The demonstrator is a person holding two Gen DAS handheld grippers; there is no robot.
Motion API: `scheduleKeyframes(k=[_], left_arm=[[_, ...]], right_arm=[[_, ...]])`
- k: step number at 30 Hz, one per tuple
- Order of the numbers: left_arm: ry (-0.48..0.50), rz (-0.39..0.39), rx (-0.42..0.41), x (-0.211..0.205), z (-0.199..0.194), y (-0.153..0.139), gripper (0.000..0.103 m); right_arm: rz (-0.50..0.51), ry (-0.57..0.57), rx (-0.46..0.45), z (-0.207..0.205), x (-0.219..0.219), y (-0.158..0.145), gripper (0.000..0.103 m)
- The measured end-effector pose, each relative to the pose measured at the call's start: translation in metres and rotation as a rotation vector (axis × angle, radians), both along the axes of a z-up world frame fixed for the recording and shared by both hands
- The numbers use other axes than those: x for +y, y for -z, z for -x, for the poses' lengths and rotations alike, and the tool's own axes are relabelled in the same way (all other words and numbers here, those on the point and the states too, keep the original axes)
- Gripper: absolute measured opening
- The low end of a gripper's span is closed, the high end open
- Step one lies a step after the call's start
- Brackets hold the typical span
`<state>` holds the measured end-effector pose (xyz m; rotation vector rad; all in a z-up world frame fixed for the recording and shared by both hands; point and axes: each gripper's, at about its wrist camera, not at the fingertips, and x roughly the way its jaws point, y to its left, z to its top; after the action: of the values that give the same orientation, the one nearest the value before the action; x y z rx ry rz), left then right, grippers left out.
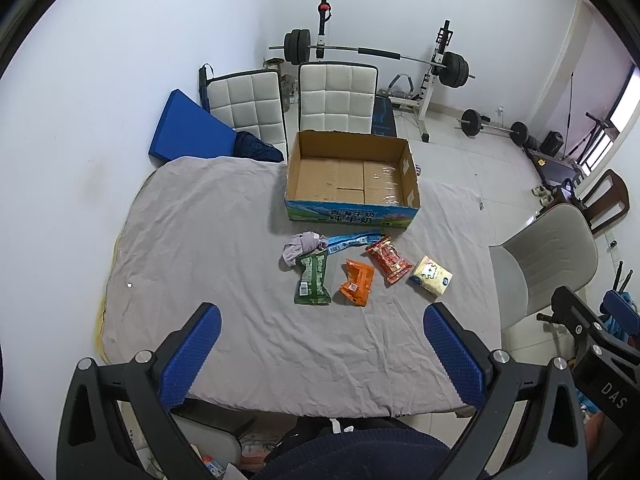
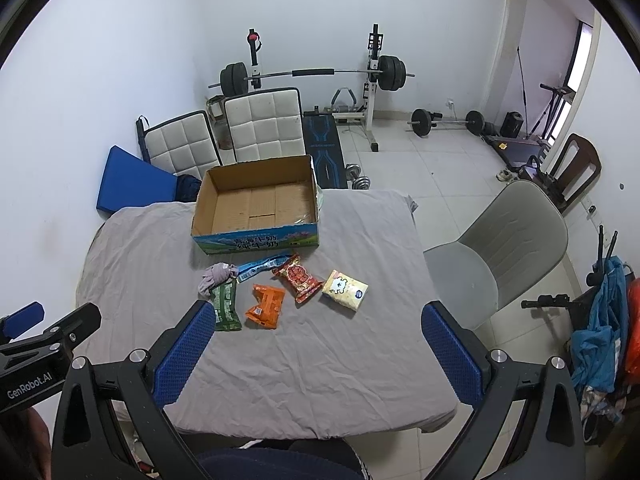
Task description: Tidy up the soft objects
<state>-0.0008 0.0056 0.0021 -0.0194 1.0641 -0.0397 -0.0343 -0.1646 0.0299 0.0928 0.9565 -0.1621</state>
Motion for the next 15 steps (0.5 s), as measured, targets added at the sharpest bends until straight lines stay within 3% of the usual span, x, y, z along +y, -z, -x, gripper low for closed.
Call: scheduleKeyframes(k=[15], left_arm=[[0.008, 0.007, -0.003, -0.0029, -0.0003, -0.0042, 0.103]], right_arm=[[0.003, 0.005, -0.011, 0.0006, 0.0008, -0.0049, 0.103]])
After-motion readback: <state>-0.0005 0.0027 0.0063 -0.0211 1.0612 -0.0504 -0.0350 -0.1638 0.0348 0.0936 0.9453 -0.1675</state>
